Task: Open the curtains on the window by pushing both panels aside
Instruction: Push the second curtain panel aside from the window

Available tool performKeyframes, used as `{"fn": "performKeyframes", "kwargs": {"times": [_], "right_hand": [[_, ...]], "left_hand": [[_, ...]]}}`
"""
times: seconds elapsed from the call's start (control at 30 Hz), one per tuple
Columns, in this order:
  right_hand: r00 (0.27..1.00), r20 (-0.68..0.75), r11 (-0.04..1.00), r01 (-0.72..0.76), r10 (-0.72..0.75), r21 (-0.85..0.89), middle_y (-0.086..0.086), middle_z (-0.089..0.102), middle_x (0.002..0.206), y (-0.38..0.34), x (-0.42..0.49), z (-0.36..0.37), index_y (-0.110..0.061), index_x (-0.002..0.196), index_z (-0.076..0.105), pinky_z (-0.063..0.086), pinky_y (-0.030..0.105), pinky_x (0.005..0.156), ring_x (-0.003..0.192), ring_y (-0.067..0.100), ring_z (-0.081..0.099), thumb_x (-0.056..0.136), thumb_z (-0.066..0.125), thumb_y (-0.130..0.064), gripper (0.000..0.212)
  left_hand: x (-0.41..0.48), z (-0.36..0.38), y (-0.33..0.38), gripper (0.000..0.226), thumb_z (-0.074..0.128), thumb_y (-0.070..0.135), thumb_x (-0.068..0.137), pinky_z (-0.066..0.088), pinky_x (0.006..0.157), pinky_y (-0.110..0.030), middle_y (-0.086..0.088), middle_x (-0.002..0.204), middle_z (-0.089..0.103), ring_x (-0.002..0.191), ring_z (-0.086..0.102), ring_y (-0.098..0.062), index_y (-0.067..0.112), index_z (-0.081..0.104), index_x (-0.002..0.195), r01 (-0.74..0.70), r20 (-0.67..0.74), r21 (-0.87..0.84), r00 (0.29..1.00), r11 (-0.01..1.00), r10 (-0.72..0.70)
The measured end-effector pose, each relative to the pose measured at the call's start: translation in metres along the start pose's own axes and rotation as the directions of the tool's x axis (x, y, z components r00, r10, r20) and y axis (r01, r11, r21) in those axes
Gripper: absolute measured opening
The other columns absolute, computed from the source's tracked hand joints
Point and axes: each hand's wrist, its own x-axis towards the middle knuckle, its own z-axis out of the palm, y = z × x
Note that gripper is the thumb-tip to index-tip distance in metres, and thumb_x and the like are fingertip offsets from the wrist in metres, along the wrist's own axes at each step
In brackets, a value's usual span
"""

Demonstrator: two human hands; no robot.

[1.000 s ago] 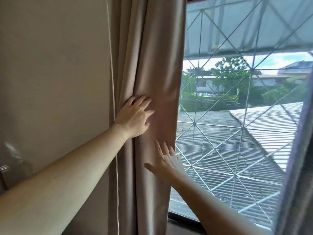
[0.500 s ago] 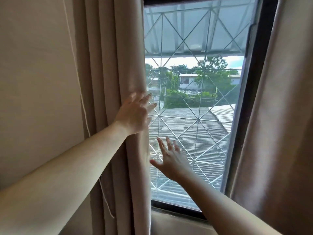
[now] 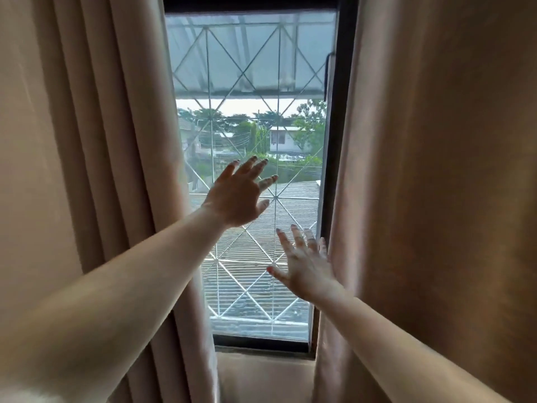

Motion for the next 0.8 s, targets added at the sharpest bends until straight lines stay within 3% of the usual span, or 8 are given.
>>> {"fn": "performKeyframes", "kwargs": {"times": [0.33, 0.6, 0.8], "right_hand": [[0.992, -0.110, 0.985, -0.072, 0.056, -0.155, 0.008, -0.007, 0.176, 0.072, -0.037, -0.031, -0.034, 0.166, -0.002, -0.013, 0.058, 0.125, 0.161, 0.032, -0.012, 0.098, 0.039, -0.071, 0.088], [0.977, -0.193, 0.965, -0.132, 0.088, -0.228, 0.007, -0.003, 0.177, 0.101, -0.032, -0.035, -0.035, 0.166, -0.001, -0.014, 0.055, 0.123, 0.162, 0.032, -0.011, 0.097, 0.038, -0.071, 0.087], [0.969, -0.234, 0.950, -0.141, 0.075, -0.279, 0.008, 0.000, 0.177, 0.107, -0.015, -0.035, -0.034, 0.166, 0.004, -0.014, 0.059, 0.126, 0.162, 0.030, -0.010, 0.098, 0.042, -0.066, 0.084]], "left_hand": [[0.060, -0.007, 0.068, 0.069, 0.035, 0.060, 0.104, 0.016, 0.129, -0.052, -0.007, 0.175, 0.009, 0.161, 0.013, -0.029, 0.035, 0.015, 0.165, -0.138, -0.099, -0.037, 0.986, 0.990, 0.134], [0.119, -0.007, 0.102, 0.072, 0.033, 0.062, 0.102, 0.020, 0.129, -0.049, -0.008, 0.175, 0.013, 0.160, 0.019, -0.029, 0.036, 0.012, 0.166, -0.239, -0.229, -0.013, 0.946, 0.971, 0.230], [0.160, -0.003, 0.107, 0.073, 0.048, 0.055, 0.101, 0.030, 0.124, -0.050, -0.011, 0.172, 0.023, 0.156, 0.029, -0.032, 0.034, 0.021, 0.165, -0.313, -0.342, -0.104, 0.902, 0.944, 0.262]]}}
